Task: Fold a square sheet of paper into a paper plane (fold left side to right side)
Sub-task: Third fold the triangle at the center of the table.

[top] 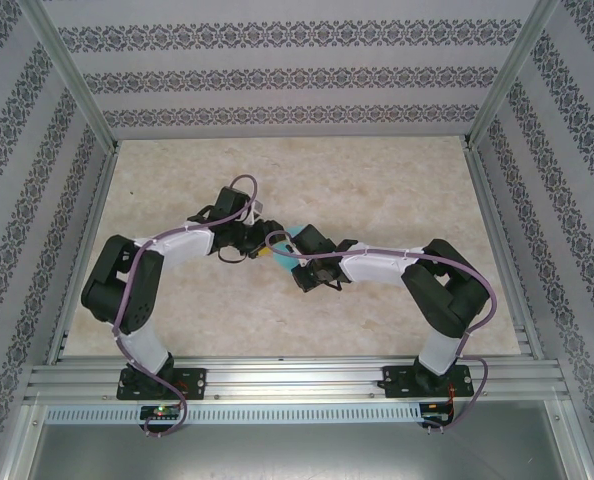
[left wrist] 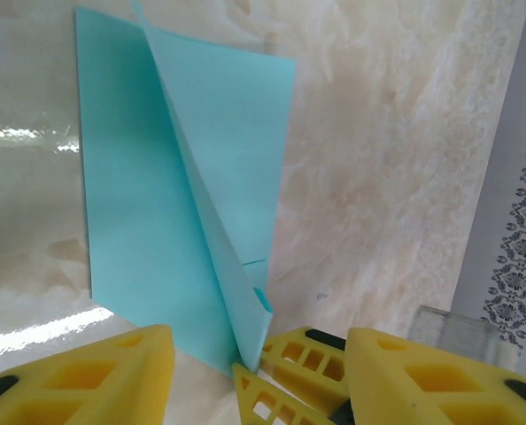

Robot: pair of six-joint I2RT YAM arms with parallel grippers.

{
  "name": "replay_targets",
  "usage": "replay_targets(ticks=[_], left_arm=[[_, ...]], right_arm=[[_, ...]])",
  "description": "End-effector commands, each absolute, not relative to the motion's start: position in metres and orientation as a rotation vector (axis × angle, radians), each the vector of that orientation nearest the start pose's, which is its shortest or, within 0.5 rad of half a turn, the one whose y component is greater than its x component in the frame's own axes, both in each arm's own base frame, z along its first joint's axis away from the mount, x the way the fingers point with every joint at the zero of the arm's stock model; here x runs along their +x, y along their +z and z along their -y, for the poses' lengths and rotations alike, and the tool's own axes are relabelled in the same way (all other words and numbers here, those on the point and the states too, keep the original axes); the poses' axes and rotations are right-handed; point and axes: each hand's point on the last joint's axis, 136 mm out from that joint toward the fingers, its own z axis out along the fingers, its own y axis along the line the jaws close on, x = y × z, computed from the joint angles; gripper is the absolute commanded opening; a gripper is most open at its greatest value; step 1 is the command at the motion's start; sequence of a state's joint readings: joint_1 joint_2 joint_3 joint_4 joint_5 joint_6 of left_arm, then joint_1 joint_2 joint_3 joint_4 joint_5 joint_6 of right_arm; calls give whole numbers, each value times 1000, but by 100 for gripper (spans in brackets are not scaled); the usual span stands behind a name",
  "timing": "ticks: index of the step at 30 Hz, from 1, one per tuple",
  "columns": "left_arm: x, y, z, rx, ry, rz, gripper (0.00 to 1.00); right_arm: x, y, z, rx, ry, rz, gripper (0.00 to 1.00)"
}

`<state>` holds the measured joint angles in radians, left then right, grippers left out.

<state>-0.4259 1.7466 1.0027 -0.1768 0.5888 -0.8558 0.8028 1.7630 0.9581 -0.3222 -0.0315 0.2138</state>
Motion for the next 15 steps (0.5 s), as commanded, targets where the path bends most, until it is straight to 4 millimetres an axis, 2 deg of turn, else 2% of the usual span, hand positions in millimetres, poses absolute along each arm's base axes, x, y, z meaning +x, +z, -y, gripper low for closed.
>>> replay_targets(ticks=[1,7,15], left_arm=[[347,77,273,-280,-1265,-2706,54],[349,62,284,-279,-1253,-2747,52],[353,55,289,-314,-1262,-2746,22]], right_arm=[[264,16,-279,-834,312,-2625,17],[265,18,-278,-861,288,-2616,18],[266,29,-275,-869,296,-2573,22]])
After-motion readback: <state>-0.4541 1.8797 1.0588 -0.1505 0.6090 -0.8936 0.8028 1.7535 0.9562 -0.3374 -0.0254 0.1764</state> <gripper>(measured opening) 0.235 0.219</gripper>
